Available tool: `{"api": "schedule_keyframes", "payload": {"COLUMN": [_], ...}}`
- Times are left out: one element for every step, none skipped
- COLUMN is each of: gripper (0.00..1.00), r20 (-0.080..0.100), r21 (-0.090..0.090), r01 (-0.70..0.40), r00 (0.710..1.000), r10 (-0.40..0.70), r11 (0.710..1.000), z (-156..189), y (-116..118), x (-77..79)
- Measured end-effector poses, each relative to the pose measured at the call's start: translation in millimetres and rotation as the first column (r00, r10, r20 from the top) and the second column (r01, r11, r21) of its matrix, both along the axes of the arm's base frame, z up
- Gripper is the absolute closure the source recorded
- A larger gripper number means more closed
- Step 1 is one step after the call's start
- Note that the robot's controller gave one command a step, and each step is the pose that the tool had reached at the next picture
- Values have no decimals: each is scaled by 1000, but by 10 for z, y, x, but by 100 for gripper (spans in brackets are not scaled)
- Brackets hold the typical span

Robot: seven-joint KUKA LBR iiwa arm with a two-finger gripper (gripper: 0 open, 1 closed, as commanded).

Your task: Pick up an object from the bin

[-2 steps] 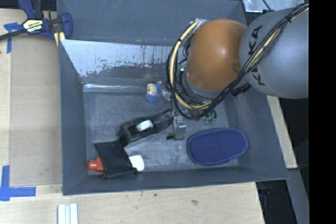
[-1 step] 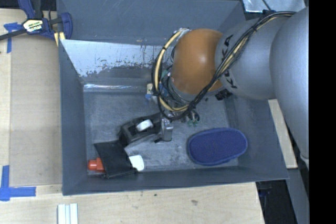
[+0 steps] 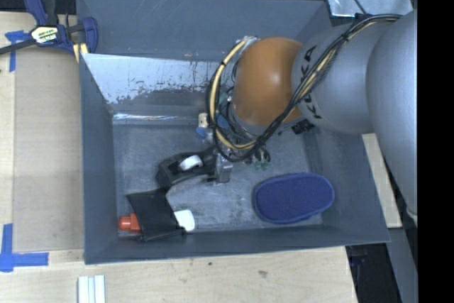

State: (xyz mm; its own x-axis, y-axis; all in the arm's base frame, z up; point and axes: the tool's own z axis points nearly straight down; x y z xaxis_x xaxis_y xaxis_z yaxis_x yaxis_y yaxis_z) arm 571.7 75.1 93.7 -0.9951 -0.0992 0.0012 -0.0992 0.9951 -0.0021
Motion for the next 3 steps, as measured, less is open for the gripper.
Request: {"api": "schedule_keyframes", "payload": {"gripper": [100,100,100], "r20": [20,5,6], "r21": [-7,1,0], "r01": [-474,-487,-493], "r00": [881,873,870], "r10": [474,487,493], "r11": [881,873,870], "z": [-127,967,1877], "y": [355,620,504], "x": [-293,-706,-847]}}
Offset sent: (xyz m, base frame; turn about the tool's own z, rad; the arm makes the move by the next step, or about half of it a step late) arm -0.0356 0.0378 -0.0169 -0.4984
